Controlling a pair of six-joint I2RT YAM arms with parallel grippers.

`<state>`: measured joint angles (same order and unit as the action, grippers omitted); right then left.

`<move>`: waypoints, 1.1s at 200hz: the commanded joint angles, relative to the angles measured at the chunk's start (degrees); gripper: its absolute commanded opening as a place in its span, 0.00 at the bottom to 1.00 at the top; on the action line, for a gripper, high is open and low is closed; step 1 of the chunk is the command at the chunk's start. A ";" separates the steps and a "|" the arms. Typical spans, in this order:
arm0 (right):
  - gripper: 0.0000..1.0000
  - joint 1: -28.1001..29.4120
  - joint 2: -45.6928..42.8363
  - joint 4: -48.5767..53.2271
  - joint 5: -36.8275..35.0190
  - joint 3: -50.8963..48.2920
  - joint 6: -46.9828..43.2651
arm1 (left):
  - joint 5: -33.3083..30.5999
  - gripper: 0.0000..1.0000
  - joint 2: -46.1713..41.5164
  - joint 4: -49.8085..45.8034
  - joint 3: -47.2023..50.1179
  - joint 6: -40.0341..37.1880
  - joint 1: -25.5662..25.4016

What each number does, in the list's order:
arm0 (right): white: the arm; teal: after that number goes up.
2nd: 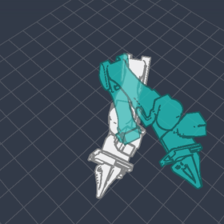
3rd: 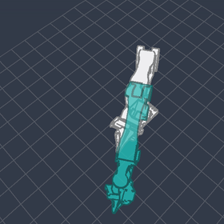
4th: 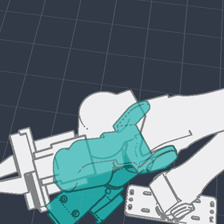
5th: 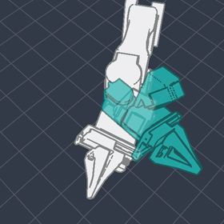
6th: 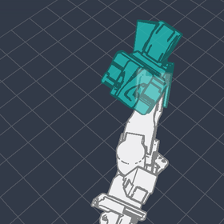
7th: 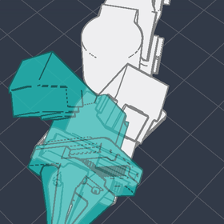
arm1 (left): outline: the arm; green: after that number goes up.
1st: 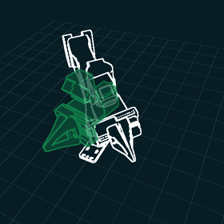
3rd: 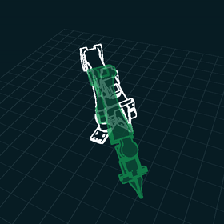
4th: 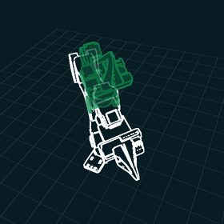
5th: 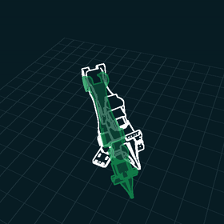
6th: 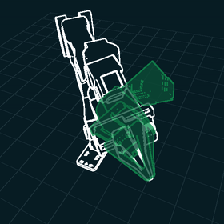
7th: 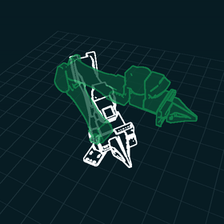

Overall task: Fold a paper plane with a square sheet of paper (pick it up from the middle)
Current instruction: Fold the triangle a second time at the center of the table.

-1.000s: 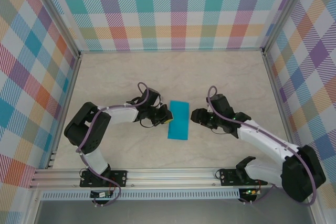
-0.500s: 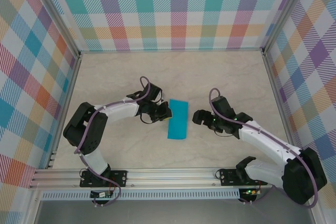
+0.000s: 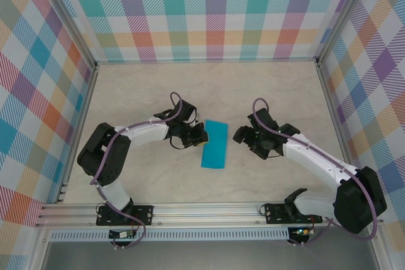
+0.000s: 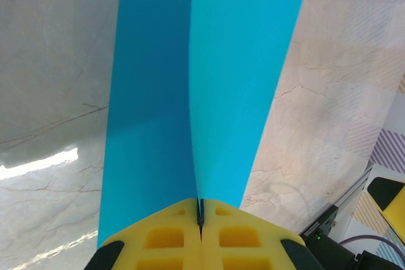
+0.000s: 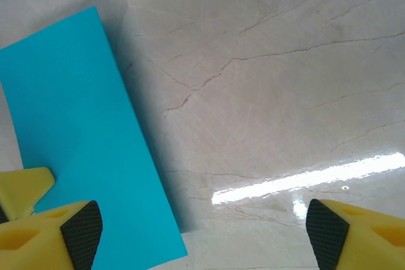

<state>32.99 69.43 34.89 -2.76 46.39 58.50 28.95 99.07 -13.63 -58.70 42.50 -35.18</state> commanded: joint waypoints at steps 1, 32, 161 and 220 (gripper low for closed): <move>0.87 0.14 0.20 2.46 -0.91 2.66 -0.07 | 1.02 0.00 1.07 -1.83 -2.02 -0.75 -0.28; 0.87 0.13 2.17 2.79 -0.01 4.12 -3.58 | 0.89 0.00 1.35 -3.69 -2.95 -1.12 -0.29; 0.67 12.59 4.06 -8.29 6.57 -1.08 -27.23 | -0.38 0.00 2.02 -3.37 -2.62 -0.36 -0.26; 0.76 30.85 7.78 -10.10 -13.80 3.93 -28.95 | 0.06 0.00 1.35 -2.96 -2.13 0.09 -0.33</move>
<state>60.51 75.94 26.48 -5.82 47.05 31.99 28.47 100.55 -16.38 -60.29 42.37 -35.16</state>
